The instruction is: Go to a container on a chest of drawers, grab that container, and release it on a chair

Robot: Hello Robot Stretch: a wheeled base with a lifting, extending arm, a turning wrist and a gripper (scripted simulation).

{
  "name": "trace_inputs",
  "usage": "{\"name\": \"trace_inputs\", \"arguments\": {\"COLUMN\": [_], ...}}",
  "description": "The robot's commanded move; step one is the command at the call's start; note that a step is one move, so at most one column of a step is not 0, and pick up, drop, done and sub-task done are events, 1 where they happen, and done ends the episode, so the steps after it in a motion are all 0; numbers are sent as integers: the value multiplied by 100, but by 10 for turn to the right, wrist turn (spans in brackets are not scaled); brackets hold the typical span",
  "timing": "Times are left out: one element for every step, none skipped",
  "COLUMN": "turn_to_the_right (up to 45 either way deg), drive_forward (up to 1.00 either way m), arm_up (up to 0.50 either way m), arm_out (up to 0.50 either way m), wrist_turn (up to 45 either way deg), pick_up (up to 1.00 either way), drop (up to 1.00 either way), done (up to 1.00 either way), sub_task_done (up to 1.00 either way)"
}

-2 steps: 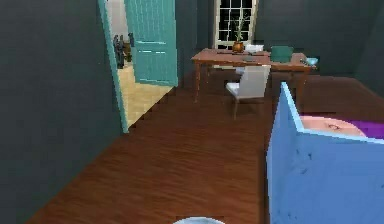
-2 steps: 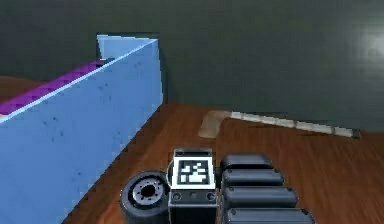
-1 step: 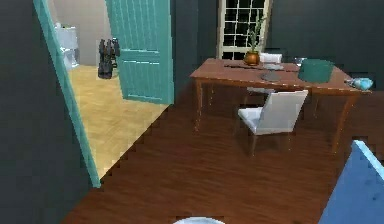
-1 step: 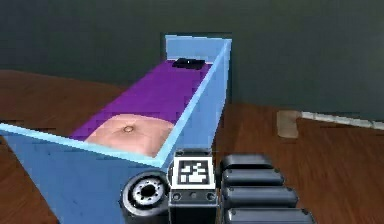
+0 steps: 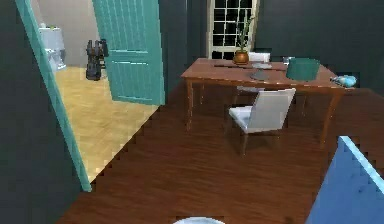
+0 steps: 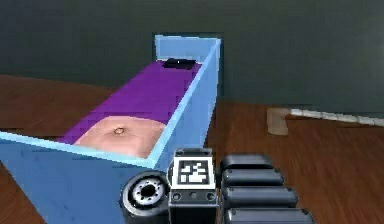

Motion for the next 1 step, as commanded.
{"name": "trace_inputs", "arguments": {"turn_to_the_right": [0], "drive_forward": [100], "arm_up": [0], "arm_out": [0], "wrist_turn": [0], "pick_up": [0], "drop": [0], "done": [0], "sub_task_done": [0]}}
